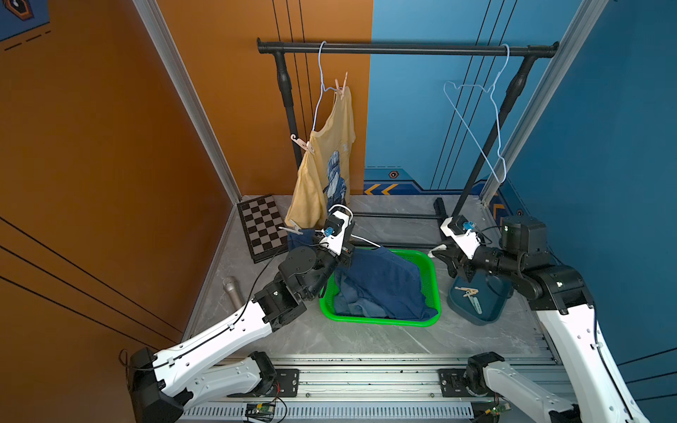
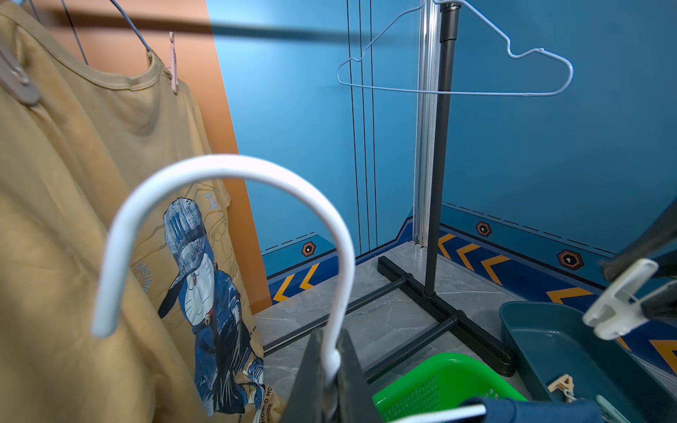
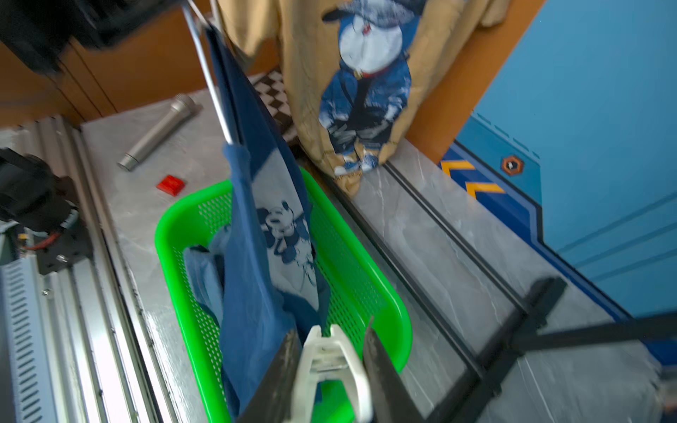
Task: Remove the clothespins securing t-shirts to the hanger
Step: Place the clothespin in the storage box.
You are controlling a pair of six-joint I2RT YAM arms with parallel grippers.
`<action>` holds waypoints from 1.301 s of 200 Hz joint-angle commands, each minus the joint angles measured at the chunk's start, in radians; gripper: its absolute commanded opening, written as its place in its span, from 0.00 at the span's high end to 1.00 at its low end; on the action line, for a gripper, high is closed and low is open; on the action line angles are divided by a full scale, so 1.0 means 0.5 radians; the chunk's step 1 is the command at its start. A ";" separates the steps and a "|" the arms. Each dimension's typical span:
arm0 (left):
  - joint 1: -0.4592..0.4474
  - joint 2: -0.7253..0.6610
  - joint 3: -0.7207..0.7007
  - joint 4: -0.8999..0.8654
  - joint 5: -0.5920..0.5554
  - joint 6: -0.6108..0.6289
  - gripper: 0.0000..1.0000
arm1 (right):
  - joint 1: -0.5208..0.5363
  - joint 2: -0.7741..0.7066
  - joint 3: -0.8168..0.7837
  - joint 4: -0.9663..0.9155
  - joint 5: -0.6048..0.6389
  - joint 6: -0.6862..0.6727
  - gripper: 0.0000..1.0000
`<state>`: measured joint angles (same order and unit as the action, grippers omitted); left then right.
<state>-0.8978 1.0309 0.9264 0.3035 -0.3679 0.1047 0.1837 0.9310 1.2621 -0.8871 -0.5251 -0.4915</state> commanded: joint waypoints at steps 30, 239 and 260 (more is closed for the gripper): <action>-0.030 0.074 0.043 0.089 0.141 -0.024 1.00 | -0.239 -0.078 -0.426 -0.086 0.889 -0.189 0.72; -0.047 0.086 0.013 0.087 0.289 0.020 1.00 | -0.616 0.429 -0.924 0.048 1.252 -0.156 0.66; -0.043 0.088 0.013 0.087 0.286 0.023 1.00 | -0.615 0.445 -0.954 0.071 1.246 -0.150 0.62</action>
<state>-0.9112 1.0851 0.9268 0.3111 -0.2344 0.1154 -0.1181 1.1454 0.8085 -0.8734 0.0837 -0.5716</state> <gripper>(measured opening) 0.079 0.361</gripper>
